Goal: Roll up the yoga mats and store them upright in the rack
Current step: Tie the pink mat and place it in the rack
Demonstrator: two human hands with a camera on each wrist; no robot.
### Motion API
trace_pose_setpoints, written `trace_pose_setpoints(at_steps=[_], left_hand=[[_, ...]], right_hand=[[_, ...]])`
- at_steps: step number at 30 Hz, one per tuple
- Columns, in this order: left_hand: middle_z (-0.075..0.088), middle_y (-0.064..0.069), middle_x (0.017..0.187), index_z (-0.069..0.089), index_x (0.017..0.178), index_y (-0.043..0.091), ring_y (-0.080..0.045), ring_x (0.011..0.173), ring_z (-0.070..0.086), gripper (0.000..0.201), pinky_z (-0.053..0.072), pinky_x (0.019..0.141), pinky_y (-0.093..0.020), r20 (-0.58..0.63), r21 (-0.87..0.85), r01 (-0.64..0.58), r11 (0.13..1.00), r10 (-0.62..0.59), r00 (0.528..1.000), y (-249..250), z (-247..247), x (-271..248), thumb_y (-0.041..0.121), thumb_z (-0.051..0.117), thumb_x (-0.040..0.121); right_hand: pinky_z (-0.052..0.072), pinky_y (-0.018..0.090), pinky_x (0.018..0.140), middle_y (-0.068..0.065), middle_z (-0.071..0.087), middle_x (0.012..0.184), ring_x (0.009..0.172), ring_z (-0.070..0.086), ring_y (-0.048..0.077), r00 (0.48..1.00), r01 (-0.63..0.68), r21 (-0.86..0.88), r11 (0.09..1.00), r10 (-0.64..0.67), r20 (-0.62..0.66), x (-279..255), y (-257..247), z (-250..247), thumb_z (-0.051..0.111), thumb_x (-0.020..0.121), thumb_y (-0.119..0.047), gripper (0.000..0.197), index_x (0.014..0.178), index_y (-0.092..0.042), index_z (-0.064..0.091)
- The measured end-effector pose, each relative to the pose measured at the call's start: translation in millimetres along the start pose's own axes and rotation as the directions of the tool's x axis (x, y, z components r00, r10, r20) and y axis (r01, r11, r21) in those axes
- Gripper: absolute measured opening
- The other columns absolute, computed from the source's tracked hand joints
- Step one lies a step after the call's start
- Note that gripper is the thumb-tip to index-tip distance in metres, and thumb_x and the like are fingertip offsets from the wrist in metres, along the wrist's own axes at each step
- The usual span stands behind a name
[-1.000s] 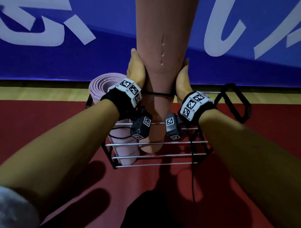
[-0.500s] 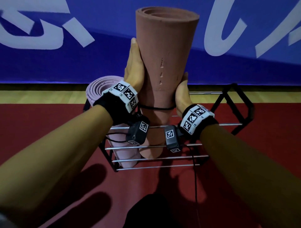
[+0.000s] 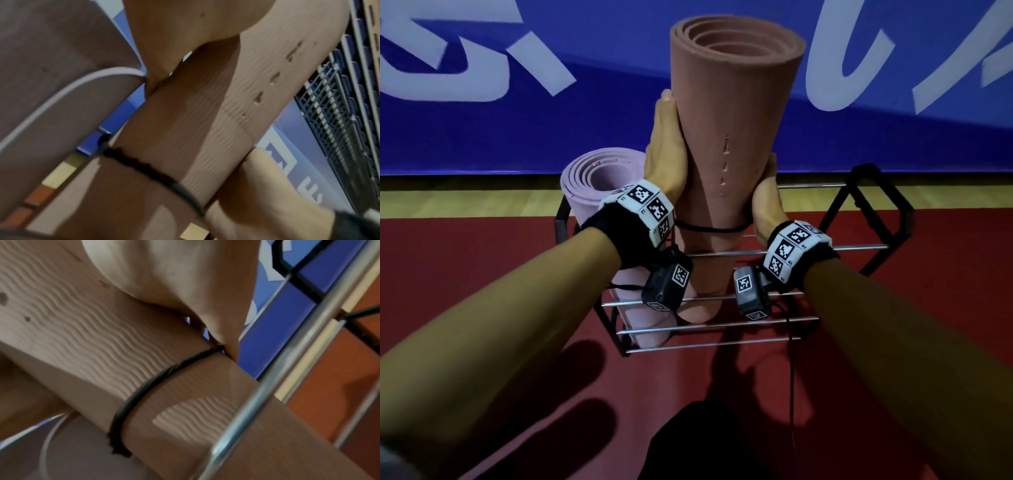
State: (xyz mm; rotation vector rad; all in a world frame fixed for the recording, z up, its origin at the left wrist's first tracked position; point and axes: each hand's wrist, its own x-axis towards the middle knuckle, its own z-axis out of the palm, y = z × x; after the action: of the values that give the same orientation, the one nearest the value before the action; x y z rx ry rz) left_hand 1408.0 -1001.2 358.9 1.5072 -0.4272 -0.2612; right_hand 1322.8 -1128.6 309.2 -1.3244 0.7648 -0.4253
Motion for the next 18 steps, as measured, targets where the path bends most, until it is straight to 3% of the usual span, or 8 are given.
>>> trace_pose_setpoints(at_steps=[2,5,8,11,13,15,18], left_hand=[[0.061,0.013,0.134,0.056,0.129,0.050,-0.018,0.131,0.051,0.087,0.028,0.114,-0.050,0.009,-0.001,0.020,1.000,-0.020,1.000,-5.8,-0.2,3.6,0.098,0.016,0.068],[0.061,0.010,0.135,0.059,0.128,0.044,-0.018,0.131,0.049,0.088,0.027,0.115,-0.049,0.008,-0.035,0.066,0.997,-0.066,0.998,-11.3,0.9,7.5,0.094,0.019,0.068],[0.057,0.008,0.141,0.054,0.137,0.038,-0.016,0.137,0.044,0.094,0.024,0.118,-0.048,-0.040,-0.051,0.112,0.992,-0.114,0.993,-15.3,2.3,8.6,0.091,0.019,0.068],[0.056,0.010,0.142,0.053,0.138,0.039,-0.015,0.140,0.042,0.106,0.022,0.119,-0.047,0.004,-0.064,0.145,0.987,-0.145,0.989,-33.5,1.7,22.4,0.103,0.023,0.060],[0.062,0.003,0.135,0.059,0.134,0.032,-0.019,0.132,0.051,0.111,0.030,0.115,-0.047,-0.011,-0.037,0.134,0.990,-0.134,0.991,-37.0,2.3,22.4,0.105,0.023,0.058],[0.063,-0.003,0.129,0.058,0.132,0.021,-0.023,0.124,0.056,0.099,0.037,0.111,-0.047,-0.050,0.069,0.115,0.991,-0.112,0.992,-18.1,6.9,2.3,0.091,0.020,0.075],[0.062,0.003,0.113,0.053,0.122,0.020,-0.019,0.113,0.058,0.046,0.041,0.108,-0.046,-0.130,0.134,0.113,0.984,-0.096,0.987,-11.7,12.0,-13.7,0.054,0.033,0.098]], right_hand=[[0.025,0.049,0.121,0.006,0.045,0.154,0.142,0.040,0.028,1.000,-0.019,0.001,1.000,0.019,0.014,-3.6,5.3,-0.3,0.018,0.075,-0.091,0.105,0.152,-0.024,0.042],[0.026,0.047,0.121,0.004,0.050,0.150,0.141,0.042,0.026,0.999,-0.039,0.015,0.999,0.039,-0.006,1.4,14.1,-0.8,0.021,0.077,-0.091,0.102,0.148,-0.023,0.048],[0.025,0.044,0.121,0.002,0.048,0.152,0.142,0.040,0.023,0.999,-0.038,-0.011,0.999,0.038,0.008,-10.8,9.2,0.0,0.015,0.095,-0.076,0.082,0.149,-0.022,0.046],[0.026,0.043,0.121,0.001,0.045,0.154,0.142,0.039,0.022,0.994,-0.096,0.023,0.995,0.094,0.055,-11.1,15.0,-0.4,0.012,0.096,-0.074,0.082,0.151,-0.021,0.045],[0.029,0.046,0.121,0.002,0.047,0.153,0.141,0.041,0.023,0.988,-0.133,0.057,0.989,0.128,0.083,-9.4,20.7,0.4,0.013,0.095,-0.077,0.084,0.149,-0.023,0.047],[0.033,0.046,0.118,0.003,0.053,0.148,0.138,0.046,0.023,0.989,-0.134,0.075,0.988,0.129,0.071,-6.3,23.9,0.9,0.014,0.098,-0.072,0.078,0.147,-0.023,0.050],[0.035,0.044,0.115,-0.001,0.058,0.142,0.129,0.051,0.019,0.984,-0.146,0.035,0.989,0.141,0.109,-8.5,15.6,-1.7,0.013,0.097,-0.074,0.080,0.145,-0.024,0.053]])
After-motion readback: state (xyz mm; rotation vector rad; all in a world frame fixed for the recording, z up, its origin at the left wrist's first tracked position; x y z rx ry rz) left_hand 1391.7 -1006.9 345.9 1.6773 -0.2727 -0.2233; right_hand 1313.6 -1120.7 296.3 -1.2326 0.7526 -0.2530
